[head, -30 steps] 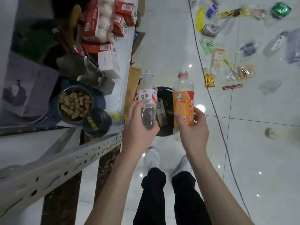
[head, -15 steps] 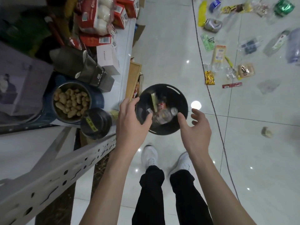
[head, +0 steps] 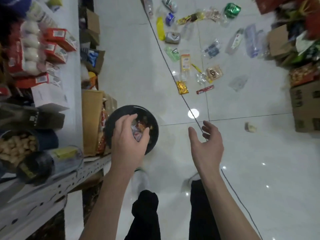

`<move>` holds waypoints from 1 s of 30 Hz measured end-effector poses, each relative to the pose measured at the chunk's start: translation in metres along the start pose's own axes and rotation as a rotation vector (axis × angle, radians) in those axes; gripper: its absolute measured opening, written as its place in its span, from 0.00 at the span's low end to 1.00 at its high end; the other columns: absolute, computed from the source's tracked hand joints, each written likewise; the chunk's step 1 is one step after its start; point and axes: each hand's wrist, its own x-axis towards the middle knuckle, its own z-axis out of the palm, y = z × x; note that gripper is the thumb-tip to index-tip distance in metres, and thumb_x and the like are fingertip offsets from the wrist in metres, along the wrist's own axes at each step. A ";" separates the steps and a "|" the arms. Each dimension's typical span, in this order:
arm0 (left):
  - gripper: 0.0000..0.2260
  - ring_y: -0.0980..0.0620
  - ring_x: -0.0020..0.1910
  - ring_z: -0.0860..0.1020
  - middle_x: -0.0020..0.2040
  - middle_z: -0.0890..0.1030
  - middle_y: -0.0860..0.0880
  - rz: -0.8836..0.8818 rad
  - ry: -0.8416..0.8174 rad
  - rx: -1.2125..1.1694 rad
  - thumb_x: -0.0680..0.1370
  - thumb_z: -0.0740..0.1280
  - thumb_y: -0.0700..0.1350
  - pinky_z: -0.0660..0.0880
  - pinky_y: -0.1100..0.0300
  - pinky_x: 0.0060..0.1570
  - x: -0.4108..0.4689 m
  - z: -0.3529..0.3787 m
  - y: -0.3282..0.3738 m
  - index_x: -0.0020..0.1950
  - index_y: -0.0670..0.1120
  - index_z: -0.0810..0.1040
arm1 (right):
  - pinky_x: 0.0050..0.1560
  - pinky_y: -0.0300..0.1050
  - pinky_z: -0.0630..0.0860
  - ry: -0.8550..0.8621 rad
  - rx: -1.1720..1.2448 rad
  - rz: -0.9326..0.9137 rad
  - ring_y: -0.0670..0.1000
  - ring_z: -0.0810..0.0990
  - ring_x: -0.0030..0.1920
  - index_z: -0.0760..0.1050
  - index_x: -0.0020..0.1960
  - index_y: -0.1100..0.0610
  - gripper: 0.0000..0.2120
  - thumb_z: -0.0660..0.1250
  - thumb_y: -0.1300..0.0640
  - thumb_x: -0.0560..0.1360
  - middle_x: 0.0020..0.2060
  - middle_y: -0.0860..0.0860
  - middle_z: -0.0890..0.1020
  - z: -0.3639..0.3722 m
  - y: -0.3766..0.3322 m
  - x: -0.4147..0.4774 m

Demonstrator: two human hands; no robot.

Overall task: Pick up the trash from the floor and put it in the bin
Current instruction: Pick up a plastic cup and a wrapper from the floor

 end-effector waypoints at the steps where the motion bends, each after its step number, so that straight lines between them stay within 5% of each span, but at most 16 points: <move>1: 0.22 0.51 0.69 0.69 0.69 0.70 0.50 0.014 -0.016 0.005 0.77 0.71 0.50 0.68 0.52 0.70 0.000 0.014 0.016 0.70 0.49 0.72 | 0.61 0.43 0.73 0.018 0.008 0.010 0.44 0.77 0.59 0.74 0.70 0.48 0.24 0.72 0.46 0.77 0.61 0.43 0.78 -0.017 0.005 0.011; 8: 0.23 0.54 0.69 0.69 0.69 0.69 0.52 0.136 -0.159 0.040 0.78 0.70 0.51 0.65 0.59 0.66 -0.018 0.135 0.149 0.72 0.50 0.70 | 0.62 0.43 0.73 0.150 0.047 0.082 0.46 0.77 0.59 0.74 0.71 0.50 0.24 0.73 0.47 0.76 0.61 0.45 0.78 -0.164 0.048 0.097; 17: 0.22 0.53 0.67 0.70 0.67 0.72 0.50 0.391 -0.301 0.067 0.78 0.71 0.49 0.69 0.45 0.66 -0.025 0.274 0.309 0.70 0.47 0.71 | 0.62 0.44 0.73 0.394 0.136 0.227 0.45 0.77 0.58 0.73 0.70 0.49 0.24 0.73 0.46 0.76 0.59 0.44 0.77 -0.319 0.114 0.183; 24: 0.22 0.47 0.73 0.67 0.69 0.73 0.46 0.515 -0.400 0.122 0.77 0.71 0.46 0.70 0.44 0.67 0.008 0.346 0.353 0.70 0.44 0.72 | 0.63 0.49 0.74 0.468 0.170 0.329 0.48 0.77 0.58 0.74 0.69 0.50 0.24 0.75 0.48 0.76 0.60 0.46 0.77 -0.346 0.156 0.227; 30: 0.23 0.46 0.69 0.71 0.66 0.72 0.47 0.520 -0.465 0.161 0.78 0.72 0.47 0.70 0.44 0.67 0.057 0.413 0.351 0.71 0.44 0.72 | 0.63 0.47 0.74 0.464 0.188 0.395 0.48 0.77 0.59 0.74 0.70 0.52 0.26 0.76 0.49 0.75 0.62 0.47 0.77 -0.319 0.193 0.286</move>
